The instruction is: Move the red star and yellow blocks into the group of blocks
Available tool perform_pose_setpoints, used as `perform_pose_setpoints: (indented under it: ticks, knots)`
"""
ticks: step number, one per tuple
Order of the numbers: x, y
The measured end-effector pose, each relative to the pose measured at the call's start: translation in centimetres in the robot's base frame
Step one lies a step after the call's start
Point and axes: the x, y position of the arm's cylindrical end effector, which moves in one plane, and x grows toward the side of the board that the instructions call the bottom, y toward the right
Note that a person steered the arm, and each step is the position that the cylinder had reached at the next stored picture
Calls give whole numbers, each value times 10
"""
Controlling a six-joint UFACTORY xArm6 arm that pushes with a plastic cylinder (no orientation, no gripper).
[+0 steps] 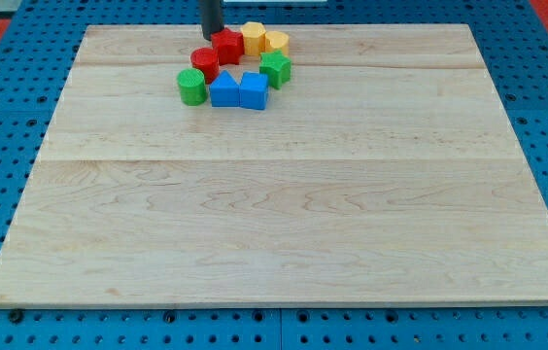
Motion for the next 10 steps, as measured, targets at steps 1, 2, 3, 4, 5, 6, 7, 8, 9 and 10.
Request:
perform_pose_setpoints:
  ticks: [1,2,3,4,5,6,7,8,9,10]
  knots:
    - [-10,3]
    - [-10,43]
    - [-11,58]
    - [-10,70]
    - [-10,79]
    - [-9,86]
    - [-8,87]
    - [-8,91]
    - [3,92]
    - [10,84]
